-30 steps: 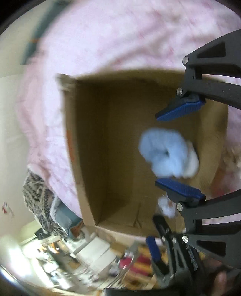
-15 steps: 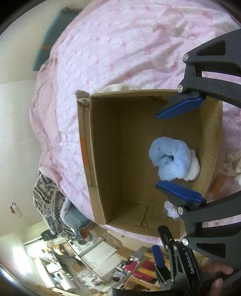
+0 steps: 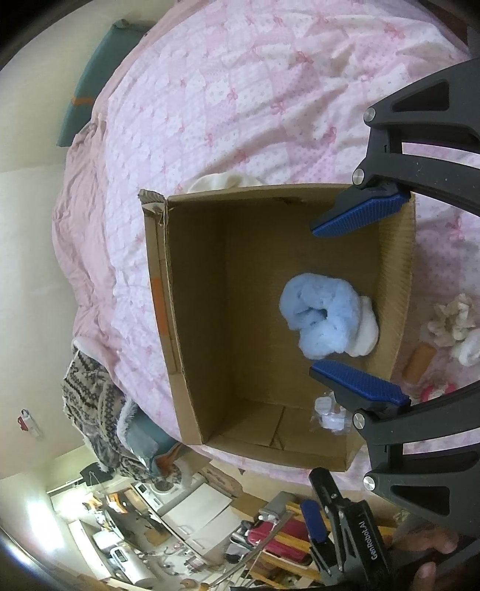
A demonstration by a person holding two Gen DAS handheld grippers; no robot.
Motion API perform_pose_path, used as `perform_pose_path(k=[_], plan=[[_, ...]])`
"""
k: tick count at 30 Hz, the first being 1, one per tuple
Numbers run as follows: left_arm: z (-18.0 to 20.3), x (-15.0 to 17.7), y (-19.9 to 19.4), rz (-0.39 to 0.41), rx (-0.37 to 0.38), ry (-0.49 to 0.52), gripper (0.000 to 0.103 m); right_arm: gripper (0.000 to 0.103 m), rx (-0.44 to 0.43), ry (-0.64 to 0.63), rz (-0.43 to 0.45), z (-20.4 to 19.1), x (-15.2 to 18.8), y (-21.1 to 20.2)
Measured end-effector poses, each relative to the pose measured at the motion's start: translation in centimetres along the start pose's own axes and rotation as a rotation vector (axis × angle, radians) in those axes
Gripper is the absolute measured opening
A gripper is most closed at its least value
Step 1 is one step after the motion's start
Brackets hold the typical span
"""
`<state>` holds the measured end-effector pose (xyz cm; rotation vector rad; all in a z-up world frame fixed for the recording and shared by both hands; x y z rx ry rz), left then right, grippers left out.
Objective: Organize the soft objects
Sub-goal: 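Withdraw both grippers from the box toward the remaining items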
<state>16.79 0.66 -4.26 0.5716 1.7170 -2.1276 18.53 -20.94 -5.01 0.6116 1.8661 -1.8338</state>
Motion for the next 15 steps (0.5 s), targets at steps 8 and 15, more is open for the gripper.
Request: perform_pose_path(k=[8, 15], plan=[[-0.5, 1.8, -2.0, 0.005, 0.004, 0.000, 0.069, 0.073, -0.033, 0.017, 0.002, 0.2, 1.7, -1.6], [-1.3, 4.1, -3.5, 0.005, 0.007, -0.022, 0.069, 0.073, -0.087, 0.072, -0.071, 0.1, 4.8, -2.4]])
Point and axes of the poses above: each gripper's, at about its wrist camera, not at the fingertips, and y roughly the way its jaws point, z to its right, x to its underside, the point moved 5 cm from there along y, roughly the way its jaws point, and after that the axes turned 13 degrees about x, right-handed, at the moved point
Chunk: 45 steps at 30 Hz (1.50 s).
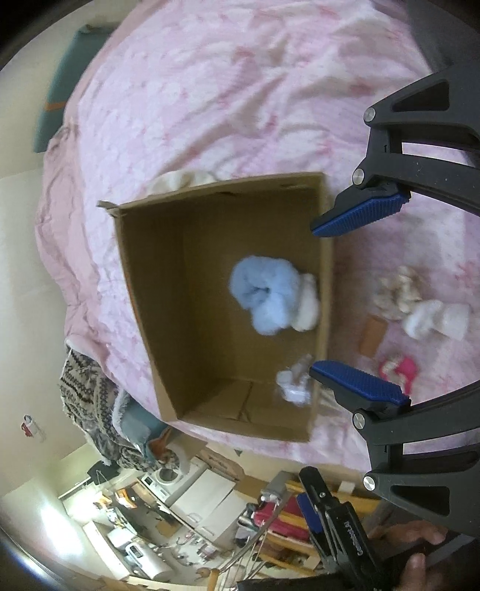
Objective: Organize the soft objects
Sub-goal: 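Withdraw both grippers from the box toward the remaining items, then grasp the cream lace scrunchie with the right gripper while the left gripper grasps the pink duck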
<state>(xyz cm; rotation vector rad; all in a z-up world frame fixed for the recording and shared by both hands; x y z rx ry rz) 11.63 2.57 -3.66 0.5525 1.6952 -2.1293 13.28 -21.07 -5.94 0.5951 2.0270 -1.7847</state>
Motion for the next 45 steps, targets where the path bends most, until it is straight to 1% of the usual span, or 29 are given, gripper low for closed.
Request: perform_pose_path(k=[4, 7, 10, 14, 20, 23, 27, 32, 36, 37, 38, 39, 40, 42, 43, 44, 45], plan=[[-0.4, 1.6, -0.1, -0.007, -0.002, -0.014, 0.069, 0.073, -0.027, 0.020, -0.032, -0.3, 1.4, -0.4], [-1.1, 2.7, 0.2, -0.014, -0.031, -0.023, 0.069, 0.073, -0.048, 0.022, -0.060, -0.7, 2.2, -0.3], [-1.6, 3.3, 0.5, -0.024, -0.022, -0.051, 0.070, 0.073, -0.070, 0.039, -0.097, -0.9, 2.8, 0.1], [-2.2, 3.2, 0.4, -0.014, -0.021, -0.077, 0.070, 0.073, -0.155, 0.096, -0.198, -1.4, 4.1, 1.4], [-2.5, 3.3, 0.8, -0.024, 0.001, -0.121, 0.070, 0.073, -0.293, 0.144, -0.367, -4.1, 5.8, 3.5], [-2.8, 3.3, 0.9, -0.027, 0.002, -0.134, 0.070, 0.073, -0.283, 0.144, -0.415, -5.6, 6.3, 4.8], [-3.6, 3.4, 0.9, -0.030, 0.008, -0.177, 0.070, 0.073, -0.271, 0.128, -0.459, -8.0, 6.7, 7.0], [-4.4, 3.6, 1.0, -0.040, 0.009, -0.215, 0.070, 0.073, -0.172, 0.078, -0.501, -9.5, 7.5, 10.1], [-4.5, 3.6, 1.0, -0.043, 0.013, -0.228, 0.070, 0.073, -0.156, 0.057, -0.503, -10.1, 7.8, 11.1], [-4.5, 3.6, 1.1, -0.044, 0.014, -0.230, 0.070, 0.071, -0.156, 0.045, -0.500, -10.2, 7.8, 11.1], [-4.4, 3.6, 1.1, -0.045, 0.015, -0.230, 0.070, 0.058, -0.153, 0.038, -0.493, -10.3, 7.8, 11.0], [-4.4, 3.6, 1.2, -0.046, 0.014, -0.229, 0.070, 0.051, -0.150, 0.034, -0.496, -10.3, 7.9, 11.0], [-4.4, 3.6, 1.3, -0.048, 0.014, -0.228, 0.070, 0.041, -0.148, 0.033, -0.502, -10.2, 8.0, 11.1], [-4.3, 3.6, 1.4, -0.052, 0.012, -0.224, 0.070, 0.032, -0.153, 0.031, -0.495, -10.0, 8.0, 11.1], [-4.2, 3.6, 1.5, -0.055, 0.011, -0.223, 0.070, 0.023, -0.153, 0.026, -0.489, -9.8, 8.0, 11.1], [-4.2, 3.6, 1.6, -0.059, 0.010, -0.222, 0.070, 0.020, -0.157, 0.026, -0.482, -9.5, 7.8, 10.8], [-4.1, 3.7, 1.7, -0.064, 0.009, -0.221, 0.070, 0.020, -0.165, 0.032, -0.473, -9.3, 7.6, 10.5]])
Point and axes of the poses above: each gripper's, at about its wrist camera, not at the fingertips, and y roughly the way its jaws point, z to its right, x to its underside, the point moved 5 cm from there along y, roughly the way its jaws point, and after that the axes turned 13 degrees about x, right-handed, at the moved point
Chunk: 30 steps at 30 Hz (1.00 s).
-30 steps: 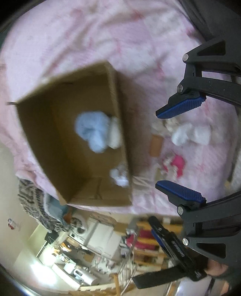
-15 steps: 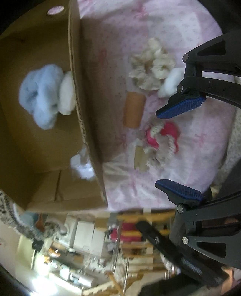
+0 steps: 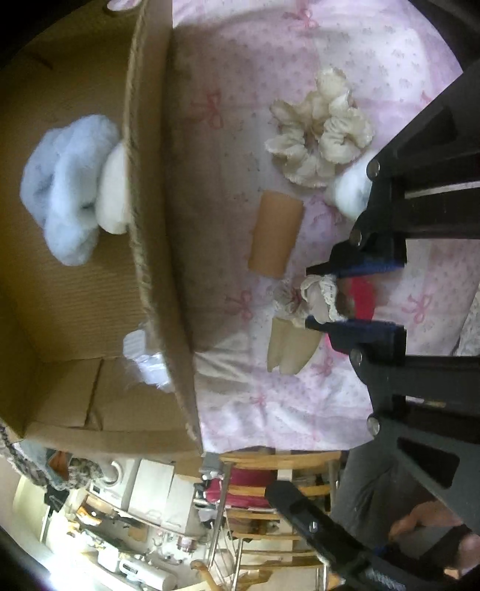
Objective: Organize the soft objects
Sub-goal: 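Grasp the cream lace scrunchie with the right gripper while the left gripper grasps the pink duck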
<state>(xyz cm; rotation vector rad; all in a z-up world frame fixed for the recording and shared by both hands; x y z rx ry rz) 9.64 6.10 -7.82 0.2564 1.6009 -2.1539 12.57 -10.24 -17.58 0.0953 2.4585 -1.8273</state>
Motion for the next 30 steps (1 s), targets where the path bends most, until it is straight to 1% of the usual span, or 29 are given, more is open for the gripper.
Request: perform_pose_path(k=[2, 6, 10, 12, 14, 17, 19, 21, 23, 25, 27, 28, 29, 30], plan=[[0.1, 0.3, 0.4, -0.023, 0.001, 0.005, 0.070, 0.019, -0.004, -0.005, 0.023, 0.3, -0.2, -1.3], [0.9, 1.5, 2.1, -0.105, 0.041, 0.010, 0.070, 0.019, -0.031, -0.013, 0.068, 1.0, -0.6, -4.0], [2.5, 3.1, 4.0, -0.188, 0.061, 0.057, 0.069, 0.019, -0.064, 0.001, 0.097, 2.5, -0.8, -6.6], [3.2, 3.6, 4.6, -0.202, 0.050, 0.086, 0.069, 0.019, -0.082, 0.008, 0.116, 3.1, -0.8, -7.6], [4.2, 4.3, 5.3, -0.219, 0.062, 0.111, 0.069, 0.019, -0.088, 0.008, 0.136, 3.7, -0.7, -8.5], [5.1, 4.9, 6.1, -0.244, 0.072, 0.129, 0.069, 0.019, -0.049, -0.003, 0.159, 4.7, -0.1, -8.3], [5.5, 5.3, 6.5, -0.257, 0.070, 0.136, 0.069, 0.019, -0.045, 0.018, 0.150, 5.6, 0.2, -7.7], [5.7, 5.5, 6.8, -0.264, 0.068, 0.145, 0.067, 0.019, -0.045, 0.050, 0.149, 6.3, 0.3, -7.4], [6.1, 5.8, 7.2, -0.275, 0.071, 0.161, 0.064, 0.019, -0.038, 0.056, 0.167, 6.4, 0.1, -7.5], [6.6, 6.1, 7.7, -0.284, 0.082, 0.179, 0.064, 0.019, -0.054, 0.058, 0.174, 6.2, 0.0, -7.5], [6.8, 6.0, 7.9, -0.281, 0.079, 0.191, 0.054, 0.019, -0.063, 0.058, 0.177, 6.2, 0.0, -7.6], [6.8, 6.0, 7.9, -0.278, 0.077, 0.195, 0.039, 0.019, -0.064, 0.057, 0.177, 6.3, 0.0, -7.6], [6.9, 6.0, 8.0, -0.287, 0.086, 0.197, 0.026, 0.019, -0.064, 0.056, 0.178, 6.3, 0.1, -7.6], [7.0, 6.1, 8.1, -0.301, 0.093, 0.195, 0.025, 0.019, -0.064, 0.057, 0.178, 6.3, 0.1, -7.6]])
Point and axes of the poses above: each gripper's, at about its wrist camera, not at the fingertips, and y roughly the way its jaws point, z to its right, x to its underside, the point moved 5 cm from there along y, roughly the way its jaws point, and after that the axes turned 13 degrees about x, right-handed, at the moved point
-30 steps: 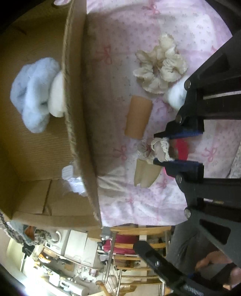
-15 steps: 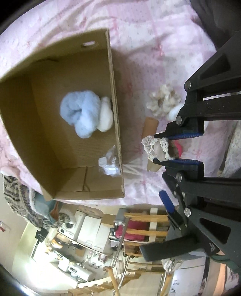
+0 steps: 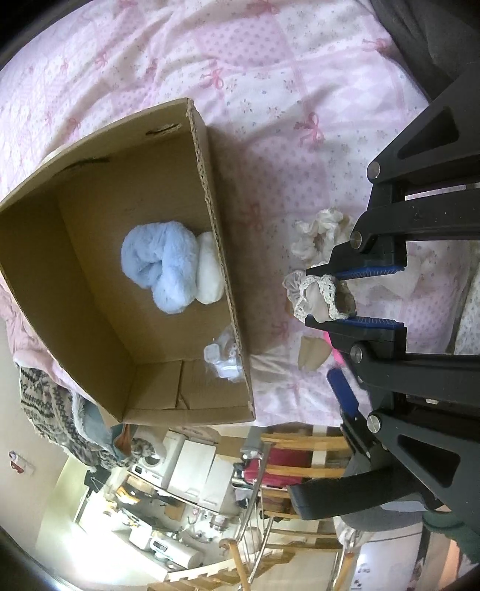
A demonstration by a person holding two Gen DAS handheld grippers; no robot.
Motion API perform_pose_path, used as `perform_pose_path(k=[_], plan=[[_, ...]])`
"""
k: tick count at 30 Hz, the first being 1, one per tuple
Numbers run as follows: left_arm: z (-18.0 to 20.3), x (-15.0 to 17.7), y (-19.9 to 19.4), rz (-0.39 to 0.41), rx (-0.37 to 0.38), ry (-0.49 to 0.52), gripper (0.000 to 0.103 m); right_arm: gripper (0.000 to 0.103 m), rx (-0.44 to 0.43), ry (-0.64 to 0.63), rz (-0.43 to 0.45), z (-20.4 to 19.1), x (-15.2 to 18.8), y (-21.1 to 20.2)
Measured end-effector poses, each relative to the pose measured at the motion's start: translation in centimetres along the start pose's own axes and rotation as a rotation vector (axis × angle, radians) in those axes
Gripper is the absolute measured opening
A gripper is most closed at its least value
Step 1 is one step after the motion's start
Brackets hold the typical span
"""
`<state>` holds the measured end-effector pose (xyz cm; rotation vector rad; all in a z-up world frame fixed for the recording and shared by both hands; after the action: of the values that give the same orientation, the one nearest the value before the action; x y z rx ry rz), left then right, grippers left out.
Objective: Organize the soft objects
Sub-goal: 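Grasp the cream lace scrunchie with the right gripper while the left gripper grasps the pink duck, then carry the pink duck and lace scrunchie over the box with both grippers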
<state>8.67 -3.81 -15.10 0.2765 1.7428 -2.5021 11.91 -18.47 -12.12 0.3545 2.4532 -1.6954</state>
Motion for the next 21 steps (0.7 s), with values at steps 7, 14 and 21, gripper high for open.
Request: perform_pose_path(k=[7, 14, 21], plan=[[1.2, -0.3, -0.7, 0.015, -0.026, 0.074, 0.025, 0.019, -0.015, 0.023, 0.008, 0.6, 0.0, -0.5], [0.3, 0.1, -1.8, 0.054, -0.082, 0.058, 0.025, 0.019, -0.003, 0.015, 0.008, 0.7, 0.0, -0.4], [1.4, -1.7, -9.7, 0.321, -0.107, 0.080, 0.025, 0.019, -0.054, 0.017, 0.110, 0.2, -0.7, -3.5]])
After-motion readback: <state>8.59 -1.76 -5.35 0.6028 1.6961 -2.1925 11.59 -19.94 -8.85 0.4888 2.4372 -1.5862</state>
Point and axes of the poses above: each gripper's, at about its wrist camera, not at the fingertips, and y roughly the way its jaws point, z to its right, x to its underside, the point moved 5 cm from there along y, roughly the way its jaws point, and after that the axes turned 13 degrees about x, right-handed, at the moved point
